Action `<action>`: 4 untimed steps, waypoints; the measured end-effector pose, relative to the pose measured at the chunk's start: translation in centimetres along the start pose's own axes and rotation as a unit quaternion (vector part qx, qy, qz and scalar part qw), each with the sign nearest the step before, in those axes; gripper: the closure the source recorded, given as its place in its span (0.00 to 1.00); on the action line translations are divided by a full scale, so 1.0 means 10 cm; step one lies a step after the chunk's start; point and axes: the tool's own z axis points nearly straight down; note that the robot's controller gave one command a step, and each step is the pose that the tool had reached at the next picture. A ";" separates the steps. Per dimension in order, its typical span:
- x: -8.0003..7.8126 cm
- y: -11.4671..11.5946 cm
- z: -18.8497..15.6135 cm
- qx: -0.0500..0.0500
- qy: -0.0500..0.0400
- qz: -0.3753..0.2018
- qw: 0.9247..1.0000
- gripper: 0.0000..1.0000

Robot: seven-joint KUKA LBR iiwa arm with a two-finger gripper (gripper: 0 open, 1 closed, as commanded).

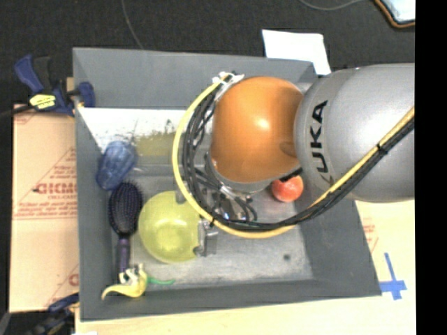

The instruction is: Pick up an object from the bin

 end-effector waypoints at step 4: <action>0.22 0.30 1.41 0.001 -0.007 -0.064 0.998 1.00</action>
Offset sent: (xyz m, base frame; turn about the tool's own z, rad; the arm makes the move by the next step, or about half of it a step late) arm -0.0144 0.0362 -0.0550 0.1162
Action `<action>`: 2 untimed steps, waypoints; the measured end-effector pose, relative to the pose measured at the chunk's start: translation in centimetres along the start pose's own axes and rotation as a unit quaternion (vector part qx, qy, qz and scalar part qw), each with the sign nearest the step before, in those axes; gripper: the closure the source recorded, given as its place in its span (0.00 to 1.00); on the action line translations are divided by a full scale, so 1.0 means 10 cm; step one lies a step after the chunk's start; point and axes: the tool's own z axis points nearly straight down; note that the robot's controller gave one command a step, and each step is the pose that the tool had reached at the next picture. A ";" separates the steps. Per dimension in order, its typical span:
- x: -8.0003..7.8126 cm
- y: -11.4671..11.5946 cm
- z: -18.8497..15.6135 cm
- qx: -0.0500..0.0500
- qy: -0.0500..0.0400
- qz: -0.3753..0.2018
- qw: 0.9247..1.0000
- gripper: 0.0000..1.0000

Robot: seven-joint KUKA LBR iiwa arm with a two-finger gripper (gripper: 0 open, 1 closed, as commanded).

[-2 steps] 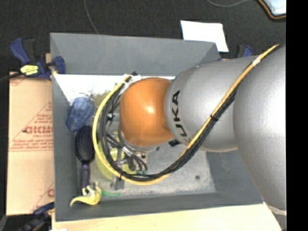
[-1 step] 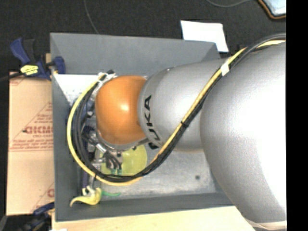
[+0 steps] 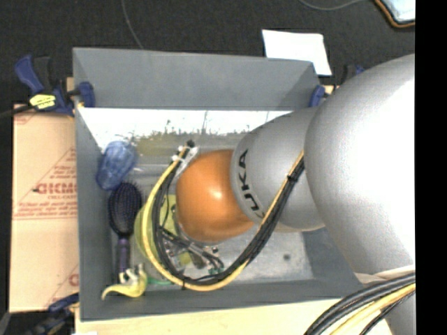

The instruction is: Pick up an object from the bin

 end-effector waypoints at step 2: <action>0.06 -0.39 0.30 0.000 0.000 -0.001 1.000 1.00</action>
Offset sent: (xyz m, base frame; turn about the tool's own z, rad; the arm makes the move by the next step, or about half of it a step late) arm 0.0071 -0.0365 -0.0306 -0.0050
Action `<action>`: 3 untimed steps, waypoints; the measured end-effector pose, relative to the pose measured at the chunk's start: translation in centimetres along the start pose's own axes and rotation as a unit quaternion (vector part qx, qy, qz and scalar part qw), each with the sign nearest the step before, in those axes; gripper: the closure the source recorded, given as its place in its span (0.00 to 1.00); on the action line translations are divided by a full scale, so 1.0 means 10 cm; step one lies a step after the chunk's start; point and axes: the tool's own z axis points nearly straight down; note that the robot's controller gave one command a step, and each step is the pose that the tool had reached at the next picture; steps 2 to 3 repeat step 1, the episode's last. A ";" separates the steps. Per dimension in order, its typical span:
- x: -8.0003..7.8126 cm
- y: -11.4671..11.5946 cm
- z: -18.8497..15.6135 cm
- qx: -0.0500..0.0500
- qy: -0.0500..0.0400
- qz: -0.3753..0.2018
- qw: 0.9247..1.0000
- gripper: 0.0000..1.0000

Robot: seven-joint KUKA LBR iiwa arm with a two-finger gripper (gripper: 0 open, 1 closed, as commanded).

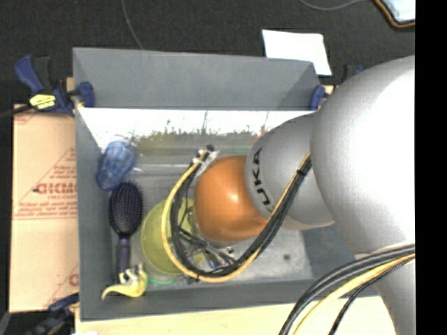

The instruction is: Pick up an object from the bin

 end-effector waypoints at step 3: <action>0.09 -0.23 -0.09 -0.001 -0.001 -0.004 1.000 1.00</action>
Offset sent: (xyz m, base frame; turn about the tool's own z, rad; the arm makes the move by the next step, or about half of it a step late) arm -0.0087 0.0197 -0.0001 0.1305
